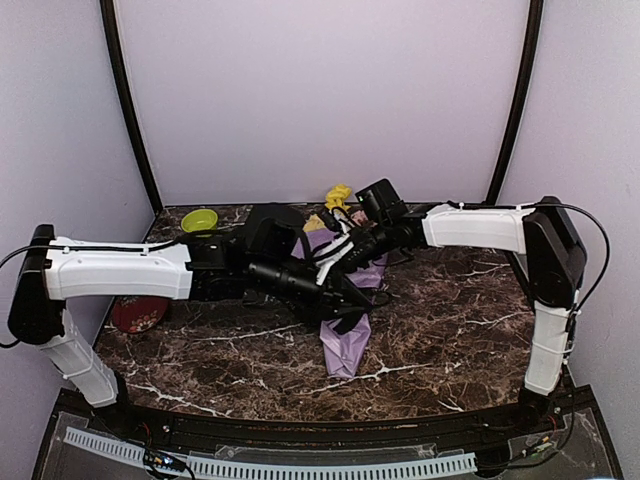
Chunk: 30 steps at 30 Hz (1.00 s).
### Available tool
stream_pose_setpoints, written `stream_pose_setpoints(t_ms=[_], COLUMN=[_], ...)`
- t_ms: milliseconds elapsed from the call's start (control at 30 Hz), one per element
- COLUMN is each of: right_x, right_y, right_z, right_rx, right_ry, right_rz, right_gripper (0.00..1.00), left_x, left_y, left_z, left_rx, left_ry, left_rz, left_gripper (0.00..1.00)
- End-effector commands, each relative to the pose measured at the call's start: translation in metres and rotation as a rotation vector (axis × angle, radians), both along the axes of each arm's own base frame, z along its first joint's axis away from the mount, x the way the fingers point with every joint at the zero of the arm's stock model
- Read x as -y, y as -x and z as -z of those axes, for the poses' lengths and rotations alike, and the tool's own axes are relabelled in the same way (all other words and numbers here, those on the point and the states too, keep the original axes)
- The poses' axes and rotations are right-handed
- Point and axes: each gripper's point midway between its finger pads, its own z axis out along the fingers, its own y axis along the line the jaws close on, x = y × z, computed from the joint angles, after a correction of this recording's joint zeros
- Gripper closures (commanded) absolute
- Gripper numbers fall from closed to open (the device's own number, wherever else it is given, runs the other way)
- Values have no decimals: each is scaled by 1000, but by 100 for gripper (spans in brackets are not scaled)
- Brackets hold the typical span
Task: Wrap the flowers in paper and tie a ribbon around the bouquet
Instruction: Place the left side of the half-tied ribbon on the folded bouquet.
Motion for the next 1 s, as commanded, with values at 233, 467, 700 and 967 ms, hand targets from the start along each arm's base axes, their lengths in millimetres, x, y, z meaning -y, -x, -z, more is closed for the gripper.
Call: stream_pose_setpoints(t_ms=[233, 467, 700, 967], right_x=[18, 28, 31, 29], right_y=[-5, -5, -2, -4], right_z=[-7, -11, -12, -16], right_rx=[93, 117, 119, 123], right_ry=[40, 55, 62, 53], right_rz=[-41, -36, -44, -44], right_gripper=[100, 100, 100, 100], left_x=[92, 109, 120, 118], left_y=[44, 47, 34, 35], left_z=[-4, 30, 63, 63], left_rx=[100, 166, 262, 286], left_ry=[146, 116, 12, 5], left_rz=[329, 374, 326, 332], left_gripper=[100, 100, 99, 70])
